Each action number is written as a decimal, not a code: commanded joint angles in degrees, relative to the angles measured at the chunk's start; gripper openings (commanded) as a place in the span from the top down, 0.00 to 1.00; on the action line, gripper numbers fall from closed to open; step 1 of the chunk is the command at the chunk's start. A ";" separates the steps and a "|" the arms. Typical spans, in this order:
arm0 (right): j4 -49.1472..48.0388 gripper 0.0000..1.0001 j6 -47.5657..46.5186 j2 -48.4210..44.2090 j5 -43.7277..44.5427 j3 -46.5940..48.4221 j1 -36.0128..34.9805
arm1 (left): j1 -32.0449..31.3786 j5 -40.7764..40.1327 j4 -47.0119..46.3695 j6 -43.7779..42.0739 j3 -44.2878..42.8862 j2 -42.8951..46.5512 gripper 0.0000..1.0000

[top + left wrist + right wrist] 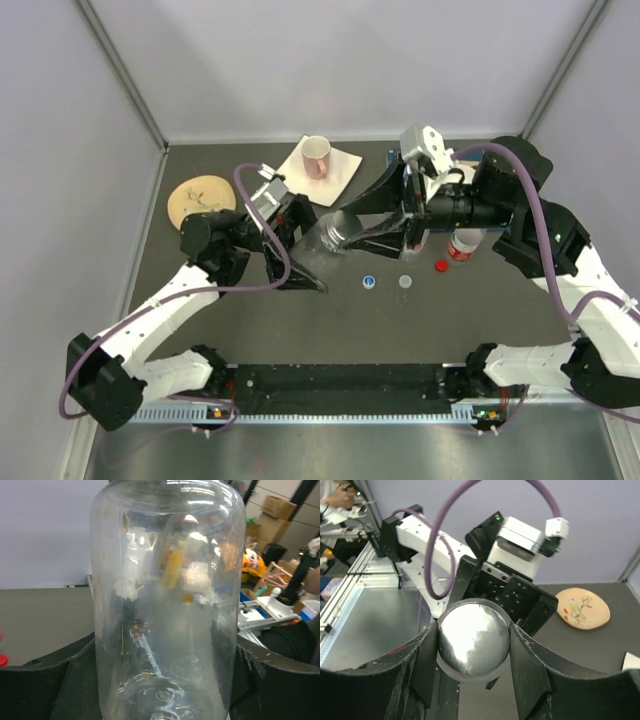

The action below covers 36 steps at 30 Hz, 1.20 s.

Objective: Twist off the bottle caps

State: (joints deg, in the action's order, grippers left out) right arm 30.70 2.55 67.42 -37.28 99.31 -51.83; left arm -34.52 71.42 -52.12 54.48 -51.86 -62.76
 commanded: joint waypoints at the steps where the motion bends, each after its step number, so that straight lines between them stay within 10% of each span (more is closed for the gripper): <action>1: 6.66 1.00 -5.88 -1.32 -19.83 -2.62 -1.25 | 0.33 0.47 -19.67 16.43 -0.09 -3.15 0.54; 10: 6.83 1.00 -9.40 -1.94 -31.01 -1.75 -1.34 | 0.33 0.39 -38.39 32.17 -1.32 -9.04 0.53; 19: 6.74 1.00 -9.93 -2.90 -26.54 -2.80 -1.25 | 0.33 1.18 -34.11 29.11 -1.49 -8.78 0.53; 36: -2.92 1.00 -3.43 -10.37 2.35 -2.09 -1.16 | 0.42 -7.34 25.74 -18.70 -1.49 0.80 0.53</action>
State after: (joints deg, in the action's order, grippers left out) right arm 33.17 -3.77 61.56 -43.72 98.63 -52.45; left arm -34.68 71.37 -41.04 47.42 -51.79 -62.74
